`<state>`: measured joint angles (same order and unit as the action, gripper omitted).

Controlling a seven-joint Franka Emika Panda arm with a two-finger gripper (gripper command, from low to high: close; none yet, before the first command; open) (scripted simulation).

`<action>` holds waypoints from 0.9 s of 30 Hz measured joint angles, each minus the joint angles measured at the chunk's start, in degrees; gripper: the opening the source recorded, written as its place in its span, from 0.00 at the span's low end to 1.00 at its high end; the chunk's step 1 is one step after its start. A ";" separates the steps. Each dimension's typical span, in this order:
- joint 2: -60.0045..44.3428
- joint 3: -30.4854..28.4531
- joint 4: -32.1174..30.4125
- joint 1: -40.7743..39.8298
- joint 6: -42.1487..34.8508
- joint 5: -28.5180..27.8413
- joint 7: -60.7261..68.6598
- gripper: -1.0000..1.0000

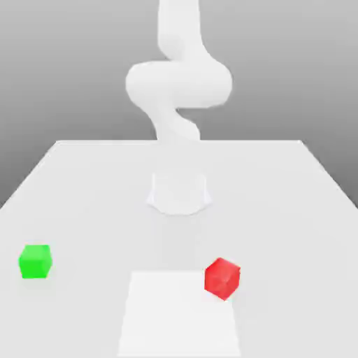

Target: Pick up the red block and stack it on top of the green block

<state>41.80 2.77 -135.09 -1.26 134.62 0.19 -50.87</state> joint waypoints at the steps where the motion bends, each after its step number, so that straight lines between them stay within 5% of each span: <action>1: -1.98 1.31 -1.56 -0.58 1.38 0.09 -2.43 0.50; 18: -38.28 17.28 -27.48 -4.96 26.02 1.83 -44.48 0.50; 27: -53.03 6.92 -26.23 1.76 37.72 -13.82 -57.47 0.50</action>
<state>-11.23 9.69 -161.32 0.51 172.35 -13.63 -108.34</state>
